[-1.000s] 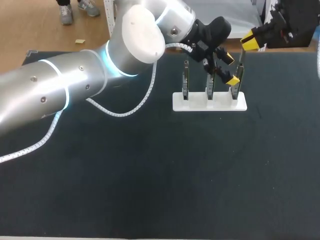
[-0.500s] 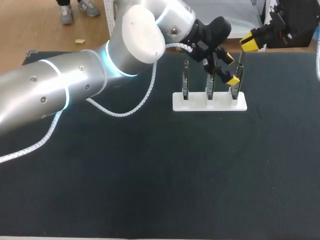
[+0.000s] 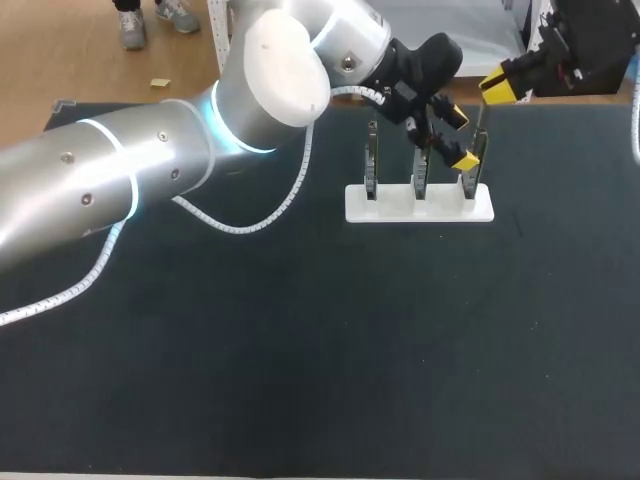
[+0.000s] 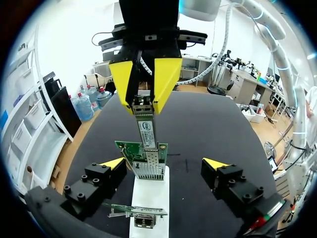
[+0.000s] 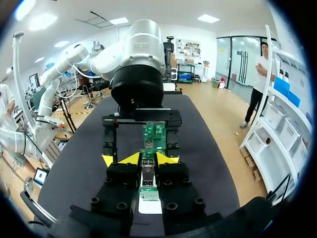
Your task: Pick up the optical module with the left hand, and insert it into the network port with the right hand.
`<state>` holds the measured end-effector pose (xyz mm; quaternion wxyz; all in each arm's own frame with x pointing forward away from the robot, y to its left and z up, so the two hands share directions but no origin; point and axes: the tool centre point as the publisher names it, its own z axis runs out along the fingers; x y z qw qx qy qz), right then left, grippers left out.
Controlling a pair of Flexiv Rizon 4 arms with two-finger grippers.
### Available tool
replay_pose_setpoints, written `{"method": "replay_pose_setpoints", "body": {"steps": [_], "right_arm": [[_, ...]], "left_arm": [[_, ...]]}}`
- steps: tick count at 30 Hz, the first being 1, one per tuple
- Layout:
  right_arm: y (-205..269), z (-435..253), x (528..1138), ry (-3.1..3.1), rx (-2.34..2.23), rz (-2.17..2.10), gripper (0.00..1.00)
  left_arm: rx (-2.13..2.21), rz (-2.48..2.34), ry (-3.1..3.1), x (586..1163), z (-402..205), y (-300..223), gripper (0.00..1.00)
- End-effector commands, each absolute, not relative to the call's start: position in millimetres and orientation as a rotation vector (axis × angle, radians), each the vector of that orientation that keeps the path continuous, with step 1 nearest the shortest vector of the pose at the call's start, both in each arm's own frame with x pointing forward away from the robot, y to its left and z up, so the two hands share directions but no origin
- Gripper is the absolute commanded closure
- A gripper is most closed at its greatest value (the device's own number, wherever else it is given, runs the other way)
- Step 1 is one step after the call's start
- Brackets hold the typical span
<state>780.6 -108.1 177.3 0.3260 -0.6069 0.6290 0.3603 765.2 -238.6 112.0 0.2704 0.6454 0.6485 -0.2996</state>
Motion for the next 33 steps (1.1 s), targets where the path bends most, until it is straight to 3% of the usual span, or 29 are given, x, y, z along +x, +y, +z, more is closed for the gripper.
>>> {"method": "replay_pose_setpoints", "body": {"steps": [1, 33], "right_arm": [[-108.5, 175.7, 780.9, 1.653, -1.588, 0.942, 1.00], [-110.3, 181.8, 781.1, 1.634, -1.578, 0.917, 1.00]], "left_arm": [[1.744, -0.807, 1.752, 767.0, 112.8, -239.3, 0.00], [1.744, -0.807, 1.752, 767.0, 112.8, -239.3, 0.00]]}}
